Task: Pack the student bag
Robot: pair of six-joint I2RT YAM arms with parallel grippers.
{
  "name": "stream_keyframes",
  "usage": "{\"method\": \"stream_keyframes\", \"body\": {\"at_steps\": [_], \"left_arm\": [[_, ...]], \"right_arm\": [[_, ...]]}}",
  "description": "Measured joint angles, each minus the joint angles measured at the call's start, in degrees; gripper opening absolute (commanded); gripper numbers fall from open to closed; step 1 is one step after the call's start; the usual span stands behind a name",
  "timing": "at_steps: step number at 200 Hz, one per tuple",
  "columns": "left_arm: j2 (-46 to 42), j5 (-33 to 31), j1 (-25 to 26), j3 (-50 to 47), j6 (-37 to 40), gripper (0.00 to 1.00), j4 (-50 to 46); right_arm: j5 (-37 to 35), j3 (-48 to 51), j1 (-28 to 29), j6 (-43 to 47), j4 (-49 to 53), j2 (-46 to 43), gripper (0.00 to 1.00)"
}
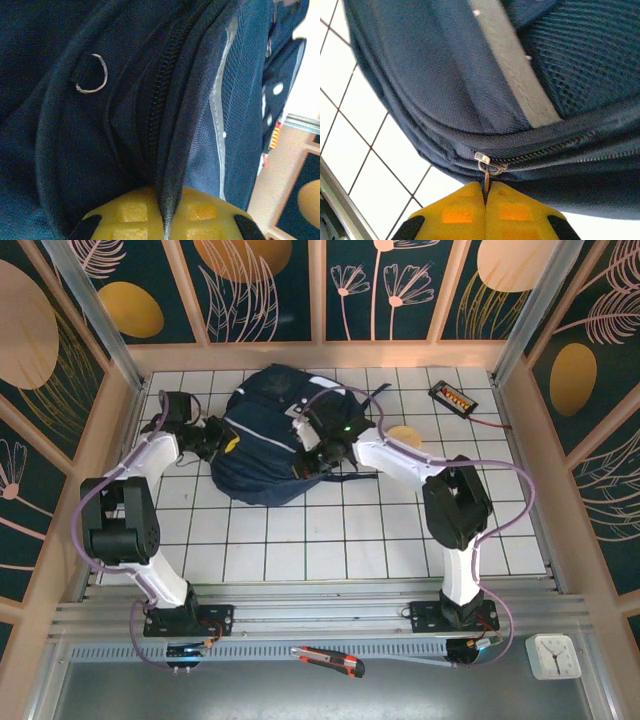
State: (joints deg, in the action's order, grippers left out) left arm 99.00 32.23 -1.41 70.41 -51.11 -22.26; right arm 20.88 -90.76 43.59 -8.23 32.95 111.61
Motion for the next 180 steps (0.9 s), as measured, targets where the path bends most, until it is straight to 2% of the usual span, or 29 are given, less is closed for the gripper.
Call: {"method": "stream_keyframes", "body": {"at_steps": [15,33,39,41,66,97,158,180], "left_arm": [[1.07,-1.46,-1.01,1.99,1.66,0.67,-0.5],[0.92,-2.56,-1.75,2.45,1.99,0.84,0.04],[0.55,-2.78,-1.9,2.14,1.77,0.97,0.42],[0.44,-2.75,-1.92,2.03,1.9,0.98,0.42],[-4.2,-2.71,-1.46,-2.03,0.52,0.99,1.66],[-10.69,-1.29,1.42,-6.49,-3.91,0.99,5.01],[-14.16,-0.59,8.37,-9.29,-13.57,0.99,11.08],[-17.42,-0.9,9.35,-13.2,-16.33,0.92,11.69]], "right_arm": [[0.11,-1.62,1.99,-0.48,0.22,1.36,0.0],[0.17,-3.58,3.17,-1.05,2.14,3.1,0.0],[0.2,-4.24,3.26,-1.11,2.95,3.67,0.0],[0.22,-4.5,3.23,-1.16,3.17,3.82,0.0],[0.63,-7.19,2.84,-1.25,5.46,5.44,0.0],[1.36,-8.98,2.51,-1.27,7.06,5.68,0.0],[1.49,-9.11,2.51,-1.27,7.69,5.68,0.0],[1.49,-9.38,2.51,-1.27,7.85,5.68,0.0]]}}
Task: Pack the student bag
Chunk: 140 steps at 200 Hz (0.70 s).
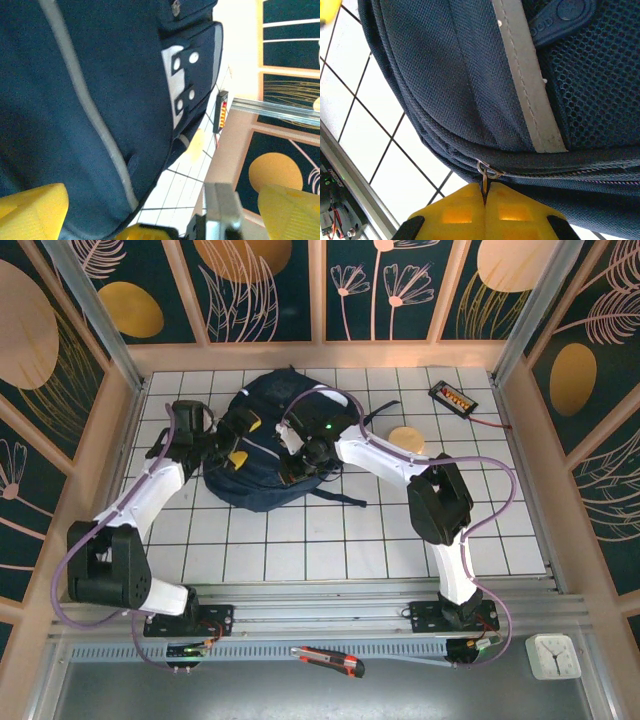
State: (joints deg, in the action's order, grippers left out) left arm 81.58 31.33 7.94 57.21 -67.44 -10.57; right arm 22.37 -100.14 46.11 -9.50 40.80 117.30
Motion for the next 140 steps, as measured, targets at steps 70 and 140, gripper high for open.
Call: {"method": "stream_keyframes", "body": {"at_steps": [70,140], "left_arm": [[-4.44,-0.35,1.77,-9.35,-7.34,0.76,4.61],[1.75,-0.31,1.77,-9.75,-9.79,0.66,10.71]], "right_arm": [[0.0,-0.85,0.0,0.0,0.22,0.42,0.0],[-0.24,-0.85,0.07,0.0,0.22,0.42,0.0]]}}
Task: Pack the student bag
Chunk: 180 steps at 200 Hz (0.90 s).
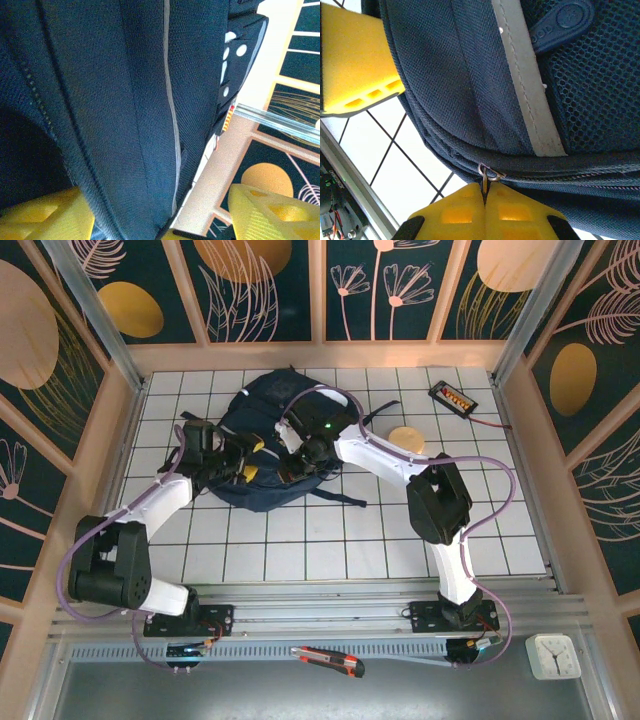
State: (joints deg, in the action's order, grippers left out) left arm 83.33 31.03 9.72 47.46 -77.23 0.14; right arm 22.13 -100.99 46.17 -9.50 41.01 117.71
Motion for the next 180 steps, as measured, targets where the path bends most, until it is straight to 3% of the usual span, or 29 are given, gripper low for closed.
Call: {"method": "stream_keyframes", "body": {"at_steps": [17,37,68,136,180], "left_arm": [[1.25,0.02,0.0,0.0,-0.04,0.61,0.28],[2.27,0.2,0.0,-0.02,-0.2,0.47,0.39],[3.08,0.17,0.0,-0.44,-0.31,0.0,0.48],[3.63,0.37,0.0,-0.55,1.14,0.0,0.68],[3.63,0.9,0.37,-0.55,1.84,0.0,0.72]], "right_arm": [[-0.22,0.0,0.07,-0.02,0.0,0.0,0.0],[-0.33,0.0,0.04,-0.02,0.0,0.0,0.0],[-1.46,-0.04,0.04,-0.02,0.0,0.11,0.0],[-2.21,0.85,-0.83,0.15,-0.02,0.2,0.0],[-1.27,5.33,-6.36,2.16,-1.4,-1.86,0.0]]}}
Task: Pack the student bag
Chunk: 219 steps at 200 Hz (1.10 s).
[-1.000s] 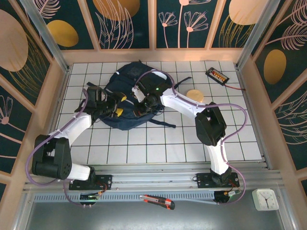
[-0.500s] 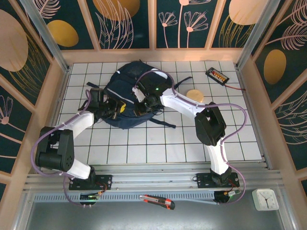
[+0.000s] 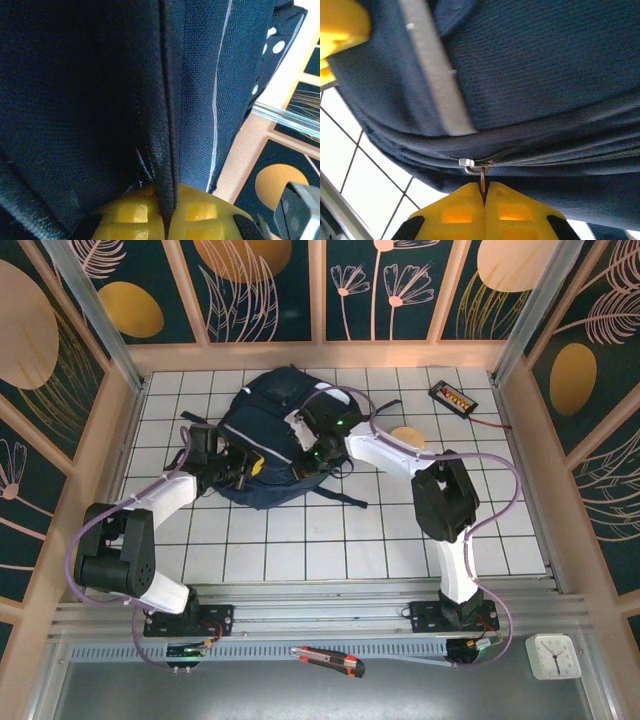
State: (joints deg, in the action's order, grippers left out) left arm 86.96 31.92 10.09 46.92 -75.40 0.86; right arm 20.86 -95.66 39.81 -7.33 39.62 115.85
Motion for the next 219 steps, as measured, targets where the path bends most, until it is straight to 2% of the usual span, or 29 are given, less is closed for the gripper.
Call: {"method": "stream_keyframes", "body": {"at_steps": [28,83,98,103,112,120,135,140,142,193,219], "left_arm": [[0.0,0.83,0.72,0.26,0.17,0.0,0.57],[-0.02,1.11,0.81,0.52,0.31,0.0,1.16],[-0.02,1.49,0.81,0.63,0.31,0.0,1.97],[-0.02,1.46,0.81,0.79,0.33,0.11,1.9],[-0.04,1.09,0.61,1.11,0.57,0.39,1.27],[-0.02,0.76,0.26,1.86,1.31,0.55,-0.09],[-0.33,0.09,-0.22,3.76,2.45,0.77,-2.4],[-0.63,-0.13,-0.37,4.39,2.8,0.94,-2.97],[-0.85,-0.26,-0.42,4.59,2.91,0.97,-3.17],[-10.36,-0.92,-0.72,2.49,2.75,0.98,-5.35],[-14.71,-2.62,-1.27,2.36,4.57,0.99,-8.09]], "right_arm": [[2.54,0.52,-2.99,1.79,-0.33,-0.72,0.0],[6.19,-0.87,-4.96,3.85,0.68,-0.39,0.0],[6.91,-1.4,-5.44,4.07,0.96,-0.39,0.24],[6.75,-1.49,-5.66,4.07,0.98,-0.39,0.3],[5.99,-1.49,-6.38,4.15,0.98,-0.42,0.4],[5.33,-1.46,-7.45,3.8,1.11,-0.42,0.46],[4.63,-1.38,-9.51,3.32,1.22,-0.7,0.5],[4.46,-1.29,-10.1,3.34,1.22,-1.01,0.5],[4.37,-1.25,-10.29,3.23,1.27,-1.18,0.5],[4.11,0.07,-11.37,1.86,1.84,-10.56,0.5],[4.5,1.79,-13.97,-0.39,0.7,-16.37,0.53]]}}
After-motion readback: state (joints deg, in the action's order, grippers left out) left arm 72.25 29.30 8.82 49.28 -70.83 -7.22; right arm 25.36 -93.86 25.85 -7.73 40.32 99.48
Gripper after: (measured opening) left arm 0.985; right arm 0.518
